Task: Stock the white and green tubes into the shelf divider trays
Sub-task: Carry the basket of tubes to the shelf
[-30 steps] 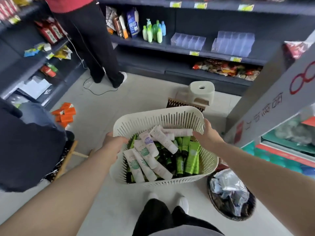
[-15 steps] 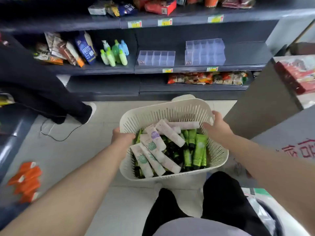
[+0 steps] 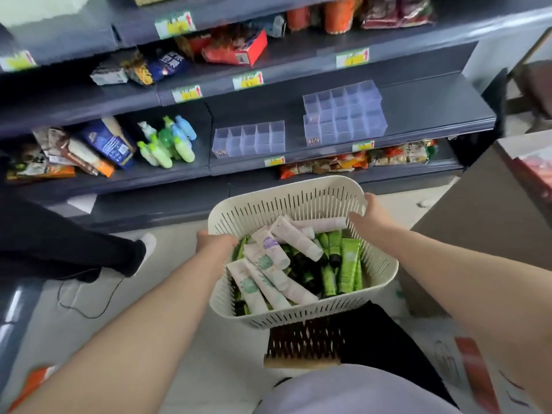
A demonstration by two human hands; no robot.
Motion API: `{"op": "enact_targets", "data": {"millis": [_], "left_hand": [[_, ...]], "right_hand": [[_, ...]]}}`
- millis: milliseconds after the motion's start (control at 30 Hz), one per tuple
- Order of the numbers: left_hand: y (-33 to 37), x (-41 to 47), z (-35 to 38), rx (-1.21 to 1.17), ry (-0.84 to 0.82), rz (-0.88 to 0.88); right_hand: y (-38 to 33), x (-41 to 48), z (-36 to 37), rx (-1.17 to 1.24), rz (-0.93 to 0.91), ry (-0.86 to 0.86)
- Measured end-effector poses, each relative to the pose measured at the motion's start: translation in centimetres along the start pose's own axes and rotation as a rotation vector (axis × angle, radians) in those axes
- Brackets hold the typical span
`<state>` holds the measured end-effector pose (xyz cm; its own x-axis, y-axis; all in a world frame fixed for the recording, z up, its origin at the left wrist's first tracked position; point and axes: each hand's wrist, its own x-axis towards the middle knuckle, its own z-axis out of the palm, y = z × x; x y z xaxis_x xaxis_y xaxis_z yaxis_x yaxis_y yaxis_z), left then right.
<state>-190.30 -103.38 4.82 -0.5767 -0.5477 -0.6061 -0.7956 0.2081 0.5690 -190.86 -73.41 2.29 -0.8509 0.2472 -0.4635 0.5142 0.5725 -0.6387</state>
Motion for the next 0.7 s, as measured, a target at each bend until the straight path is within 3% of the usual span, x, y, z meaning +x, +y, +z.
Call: {"op": "enact_targets", "data": {"millis": [100,500,700], "left_hand": [[3.5,1.1,4.4,0.049,0.046,-0.048],[11.5,9.6,14.1,0.012,-0.028,-0.088],[11.0,18.1,18.9,0.066,-0.122,-0.078]], "right_hand": [[0.1,5.0,-1.2,0.076,0.058,-0.008],[-1.8,22.0,-3.0,0.029,0.116,-0.026],[0.5,28.4,2.3,0.082,0.208,0.149]]}}
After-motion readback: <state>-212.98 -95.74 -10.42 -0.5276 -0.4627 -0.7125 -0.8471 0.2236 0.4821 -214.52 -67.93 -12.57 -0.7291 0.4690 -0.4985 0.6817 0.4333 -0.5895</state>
